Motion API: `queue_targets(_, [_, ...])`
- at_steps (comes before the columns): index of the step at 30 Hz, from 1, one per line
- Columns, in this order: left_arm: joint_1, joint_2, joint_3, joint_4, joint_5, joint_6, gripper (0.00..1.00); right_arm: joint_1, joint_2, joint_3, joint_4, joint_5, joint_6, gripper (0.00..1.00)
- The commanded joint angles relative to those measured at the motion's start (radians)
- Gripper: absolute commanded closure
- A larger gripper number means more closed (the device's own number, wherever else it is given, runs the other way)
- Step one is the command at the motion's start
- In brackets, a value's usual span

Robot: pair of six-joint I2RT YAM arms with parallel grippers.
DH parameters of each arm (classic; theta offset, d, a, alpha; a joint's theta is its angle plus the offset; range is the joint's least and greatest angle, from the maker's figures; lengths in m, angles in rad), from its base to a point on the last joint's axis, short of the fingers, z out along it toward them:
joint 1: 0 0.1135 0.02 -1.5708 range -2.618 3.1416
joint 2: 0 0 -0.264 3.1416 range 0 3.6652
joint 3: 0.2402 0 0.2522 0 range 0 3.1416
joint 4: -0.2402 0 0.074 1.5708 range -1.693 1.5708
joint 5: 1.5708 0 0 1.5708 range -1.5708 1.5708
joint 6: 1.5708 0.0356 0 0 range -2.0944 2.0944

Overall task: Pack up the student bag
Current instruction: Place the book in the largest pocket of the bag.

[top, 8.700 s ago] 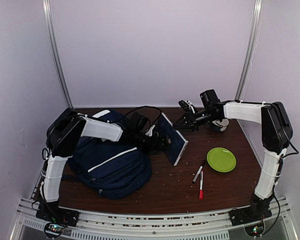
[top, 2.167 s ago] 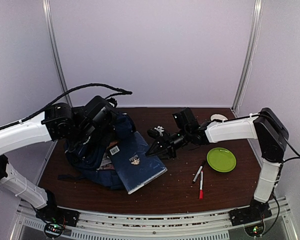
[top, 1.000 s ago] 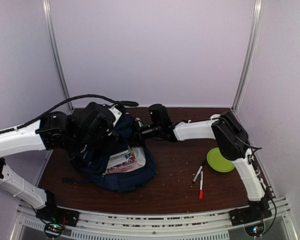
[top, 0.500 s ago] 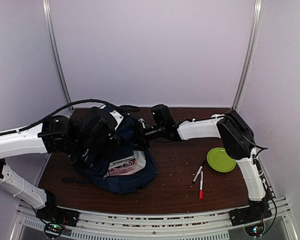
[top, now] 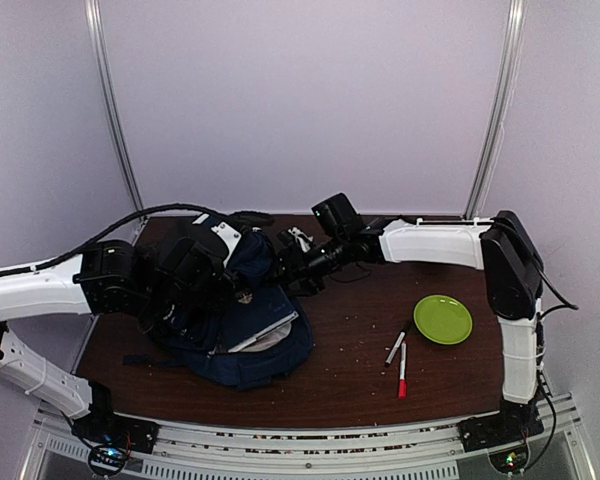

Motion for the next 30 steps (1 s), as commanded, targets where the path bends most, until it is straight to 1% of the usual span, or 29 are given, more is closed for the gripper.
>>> queue_targets(1, [-0.010, -0.053, 0.010, 0.173, -0.052, 0.002, 1.00, 0.000, 0.035, 0.133, -0.086, 0.041, -0.140, 0.54])
queue_targets(3, [-0.010, -0.054, 0.010, 0.174, -0.052, 0.003, 1.00, 0.000, 0.072, 0.182, -0.087, 0.039, -0.129, 0.63])
queue_targets(6, [-0.010, -0.051, 0.010, 0.179, -0.041, 0.003, 1.00, 0.002, 0.133, 0.268, -0.067, 0.050, -0.112, 0.74])
queue_targets(7, [-0.010, -0.048, 0.012, 0.182, -0.038, 0.003, 1.00, 0.002, 0.160, 0.313, -0.071, 0.059, -0.114, 0.77])
queue_targets(9, [-0.010, -0.040, 0.018, 0.185, -0.041, 0.007, 1.00, 0.004, 0.212, 0.394, -0.115, 0.074, -0.133, 0.78])
queue_targets(11, [-0.010, -0.037, 0.024, 0.184, -0.049, 0.007, 1.00, 0.007, 0.221, 0.403, -0.141, 0.081, -0.163, 0.72])
queue_targets(14, [-0.010, -0.039, 0.023, 0.175, -0.062, -0.006, 1.00, 0.007, 0.184, 0.383, -0.242, 0.162, -0.274, 0.54])
queue_targets(16, [-0.010, -0.041, 0.017, 0.167, -0.077, -0.017, 1.00, 0.005, 0.158, 0.383, -0.311, 0.226, -0.350, 0.44])
queue_targets(19, [-0.009, -0.046, 0.008, 0.163, -0.099, -0.024, 1.00, 0.003, 0.120, 0.381, -0.368, 0.288, -0.433, 0.36])
queue_targets(21, [-0.007, -0.054, 0.002, 0.161, -0.105, -0.026, 1.00, 0.003, 0.089, 0.362, -0.375, 0.308, -0.467, 0.34])
queue_targets(25, [0.001, -0.075, -0.018, 0.161, -0.110, -0.033, 1.00, -0.003, 0.029, 0.308, -0.374, 0.314, -0.494, 0.32])
queue_targets(28, [0.015, -0.088, -0.034, 0.161, -0.088, -0.043, 1.00, -0.014, -0.051, 0.219, -0.372, 0.321, -0.539, 0.32])
queue_targets(29, [0.020, -0.089, -0.039, 0.165, -0.073, -0.045, 1.00, -0.016, -0.088, 0.175, -0.359, 0.327, -0.560, 0.33])
queue_targets(30, [0.022, -0.088, -0.044, 0.172, -0.061, -0.044, 1.00, -0.017, -0.132, 0.115, -0.335, 0.328, -0.586, 0.37])
